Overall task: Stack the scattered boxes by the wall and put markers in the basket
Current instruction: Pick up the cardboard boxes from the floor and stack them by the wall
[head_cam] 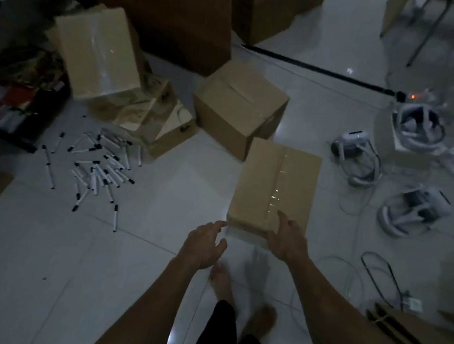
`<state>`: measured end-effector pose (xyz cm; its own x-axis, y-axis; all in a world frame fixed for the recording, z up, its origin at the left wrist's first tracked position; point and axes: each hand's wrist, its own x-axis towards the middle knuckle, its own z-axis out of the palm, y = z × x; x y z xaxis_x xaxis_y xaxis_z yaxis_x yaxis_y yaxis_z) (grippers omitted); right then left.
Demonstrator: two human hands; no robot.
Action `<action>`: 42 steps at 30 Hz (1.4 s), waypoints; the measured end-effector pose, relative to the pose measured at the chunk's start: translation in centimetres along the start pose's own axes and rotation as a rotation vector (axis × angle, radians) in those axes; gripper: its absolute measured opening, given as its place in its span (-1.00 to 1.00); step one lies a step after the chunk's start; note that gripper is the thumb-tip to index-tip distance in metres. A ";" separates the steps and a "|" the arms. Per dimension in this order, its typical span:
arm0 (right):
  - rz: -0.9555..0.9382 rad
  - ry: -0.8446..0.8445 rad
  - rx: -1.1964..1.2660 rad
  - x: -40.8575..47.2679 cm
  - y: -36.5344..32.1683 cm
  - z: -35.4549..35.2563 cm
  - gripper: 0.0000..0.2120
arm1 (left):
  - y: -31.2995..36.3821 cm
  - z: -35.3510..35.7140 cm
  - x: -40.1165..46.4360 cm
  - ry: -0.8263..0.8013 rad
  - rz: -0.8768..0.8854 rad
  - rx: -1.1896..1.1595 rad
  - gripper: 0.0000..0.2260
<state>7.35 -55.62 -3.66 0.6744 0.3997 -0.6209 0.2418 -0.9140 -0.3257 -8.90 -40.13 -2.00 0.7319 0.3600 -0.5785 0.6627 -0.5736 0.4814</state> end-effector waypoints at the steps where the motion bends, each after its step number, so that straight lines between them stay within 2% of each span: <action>1: 0.020 0.011 0.024 1.8 1.2 1.0 -0.38 | -0.6 1.3 2.1 -0.011 0.006 -0.004 -0.54; 6: 0.138 0.137 0.122 11.7 6.8 5.7 -0.39 | -3.9 6.5 13.8 0.061 0.021 -0.085 -0.50; 10: 0.231 0.302 0.108 20.1 11.2 9.0 -0.24 | -6.0 10.6 23.5 0.179 0.004 -0.193 -0.40; 14: 0.230 0.372 0.233 24.9 13.0 11.5 -0.15 | -7.1 15.3 27.9 0.161 -0.078 -0.371 -0.29; 16: 0.214 0.412 0.239 25.3 12.9 12.5 -0.14 | -7.3 17.2 27.4 0.225 -0.111 -0.404 -0.26; 23: -0.026 0.343 0.126 25.2 9.0 15.5 -0.14 | -10.7 19.2 22.6 0.460 -0.351 -0.525 -0.24; 29: -0.310 0.250 -0.020 26.0 2.4 17.9 -0.14 | -14.8 20.0 17.9 0.578 -0.508 -0.646 -0.23; 35: -0.585 0.158 -0.211 28.8 -5.6 18.6 -0.18 | -15.6 20.6 16.6 0.712 -0.677 -0.795 -0.27; 39: -0.699 0.109 -0.289 30.0 -8.9 18.9 -0.18 | -15.2 20.4 17.1 0.782 -0.780 -0.875 -0.27; 42: -0.712 0.086 -0.318 31.0 -9.2 19.0 -0.17 | -15.0 20.4 17.6 0.812 -0.828 -0.872 -0.23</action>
<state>12.71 -33.46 -33.45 0.3310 0.9019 -0.2776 0.8154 -0.4214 -0.3968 -9.14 -40.18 -32.80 -0.2110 0.8390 -0.5015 0.5995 0.5163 0.6116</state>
